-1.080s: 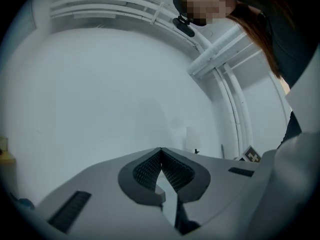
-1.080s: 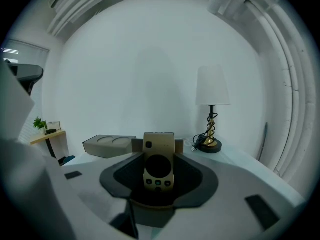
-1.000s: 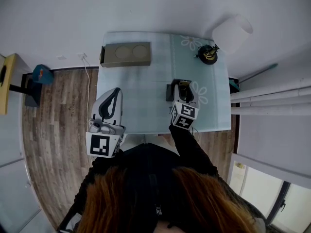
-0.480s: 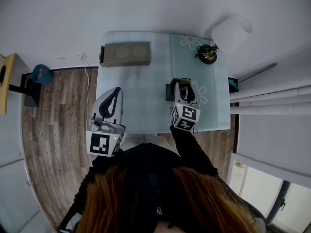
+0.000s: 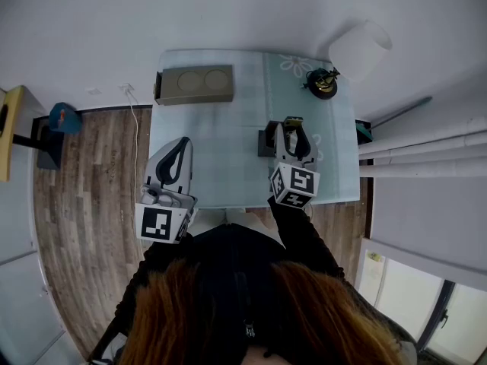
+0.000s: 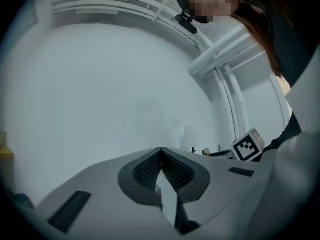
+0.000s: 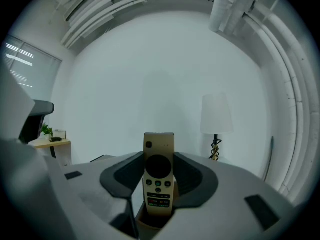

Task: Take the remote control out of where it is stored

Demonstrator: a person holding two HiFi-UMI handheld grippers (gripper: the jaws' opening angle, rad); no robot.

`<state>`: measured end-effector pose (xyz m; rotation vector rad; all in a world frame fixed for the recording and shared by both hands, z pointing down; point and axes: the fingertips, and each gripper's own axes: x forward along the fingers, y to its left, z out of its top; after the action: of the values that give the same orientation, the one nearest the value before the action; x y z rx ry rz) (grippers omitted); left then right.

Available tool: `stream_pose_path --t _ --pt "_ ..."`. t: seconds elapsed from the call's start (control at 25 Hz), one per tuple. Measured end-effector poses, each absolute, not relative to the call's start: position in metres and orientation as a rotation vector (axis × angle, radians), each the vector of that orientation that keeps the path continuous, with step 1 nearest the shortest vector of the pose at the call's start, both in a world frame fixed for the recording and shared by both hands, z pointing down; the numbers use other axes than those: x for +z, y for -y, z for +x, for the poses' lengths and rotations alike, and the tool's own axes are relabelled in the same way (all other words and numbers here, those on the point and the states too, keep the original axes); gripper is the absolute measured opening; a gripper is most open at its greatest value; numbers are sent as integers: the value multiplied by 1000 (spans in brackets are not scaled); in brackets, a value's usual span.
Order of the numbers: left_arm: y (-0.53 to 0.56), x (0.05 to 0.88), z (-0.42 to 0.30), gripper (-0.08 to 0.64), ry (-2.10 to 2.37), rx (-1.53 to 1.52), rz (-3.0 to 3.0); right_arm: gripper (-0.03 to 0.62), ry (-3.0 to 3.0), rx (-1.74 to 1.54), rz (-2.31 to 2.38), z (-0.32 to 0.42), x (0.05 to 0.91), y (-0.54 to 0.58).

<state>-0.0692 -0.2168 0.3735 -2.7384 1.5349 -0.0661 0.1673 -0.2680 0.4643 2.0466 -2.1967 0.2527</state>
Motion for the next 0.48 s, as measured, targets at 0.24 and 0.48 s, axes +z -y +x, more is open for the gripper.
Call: stream_pose_path --t 0.24,0.48 --pt "216 371 -67 0 -1529 -56 -2732 190 2267 185 2053 165 429 260" --pt "215 372 -65 0 -1513 -47 -2736 190 2314 74 2027 158 402 250"
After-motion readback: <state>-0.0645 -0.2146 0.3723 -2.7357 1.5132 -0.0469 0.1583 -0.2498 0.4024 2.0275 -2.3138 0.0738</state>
